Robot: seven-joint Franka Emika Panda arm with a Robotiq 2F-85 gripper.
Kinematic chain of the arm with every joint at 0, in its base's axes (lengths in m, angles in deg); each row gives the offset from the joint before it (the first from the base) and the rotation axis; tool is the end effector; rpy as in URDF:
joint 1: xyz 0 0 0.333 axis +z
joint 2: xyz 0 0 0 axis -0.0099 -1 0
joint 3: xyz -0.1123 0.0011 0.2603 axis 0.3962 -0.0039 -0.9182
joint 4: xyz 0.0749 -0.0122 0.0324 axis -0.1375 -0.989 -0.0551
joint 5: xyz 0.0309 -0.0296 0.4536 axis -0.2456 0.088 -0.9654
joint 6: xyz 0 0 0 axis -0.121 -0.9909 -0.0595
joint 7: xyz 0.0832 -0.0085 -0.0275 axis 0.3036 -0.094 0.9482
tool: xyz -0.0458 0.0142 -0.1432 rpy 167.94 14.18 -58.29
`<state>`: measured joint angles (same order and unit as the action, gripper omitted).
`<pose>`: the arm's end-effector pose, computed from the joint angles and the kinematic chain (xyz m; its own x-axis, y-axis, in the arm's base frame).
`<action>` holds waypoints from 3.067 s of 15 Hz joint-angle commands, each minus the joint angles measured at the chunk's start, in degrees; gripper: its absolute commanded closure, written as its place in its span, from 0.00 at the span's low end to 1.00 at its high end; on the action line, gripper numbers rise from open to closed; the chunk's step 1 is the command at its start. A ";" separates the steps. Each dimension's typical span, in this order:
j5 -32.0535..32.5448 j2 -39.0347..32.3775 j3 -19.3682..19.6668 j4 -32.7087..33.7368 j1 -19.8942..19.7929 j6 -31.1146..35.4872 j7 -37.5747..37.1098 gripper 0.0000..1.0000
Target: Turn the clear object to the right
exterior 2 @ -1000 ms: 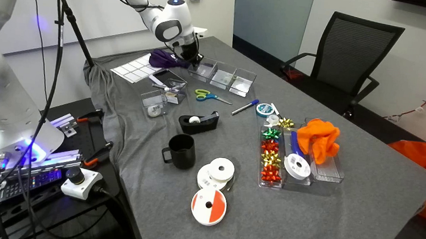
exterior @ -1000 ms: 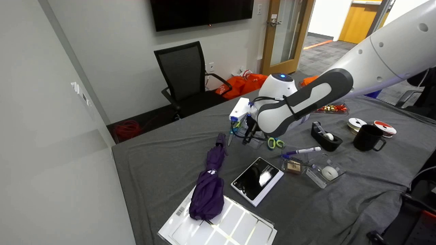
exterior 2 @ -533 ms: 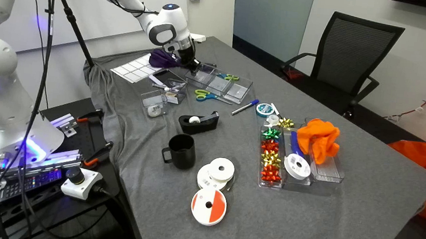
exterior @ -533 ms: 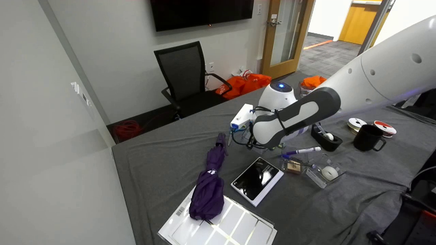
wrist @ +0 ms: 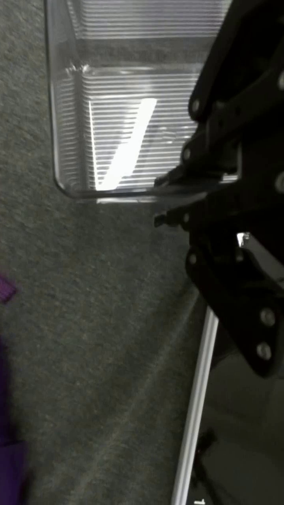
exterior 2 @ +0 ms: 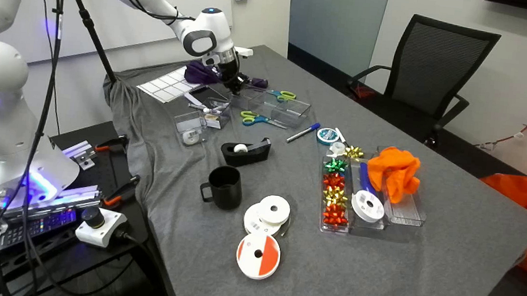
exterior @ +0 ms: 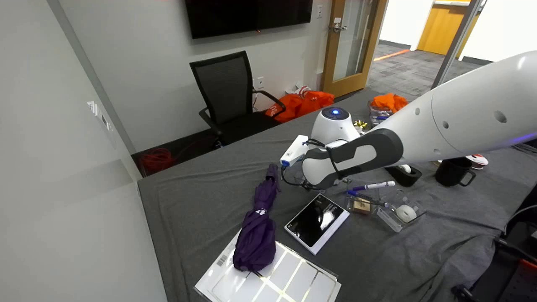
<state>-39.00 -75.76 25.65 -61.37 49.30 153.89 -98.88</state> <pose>0.6734 0.1687 0.0267 -0.8887 -0.4270 -0.1670 -0.4114 0.9035 -0.1205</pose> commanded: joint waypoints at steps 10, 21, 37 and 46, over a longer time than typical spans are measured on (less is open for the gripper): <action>10.42 13.52 -18.32 -7.15 -13.64 12.20 2.41 0.00; -3.76 26.37 -54.24 -21.67 -50.00 17.63 29.50 0.00; -9.32 24.10 -40.21 -24.36 -42.35 11.51 18.93 0.00; -8.41 17.64 -38.29 -17.68 -40.10 14.66 11.70 0.00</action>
<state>-46.88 -55.32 -13.15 -82.10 8.31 166.36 -86.01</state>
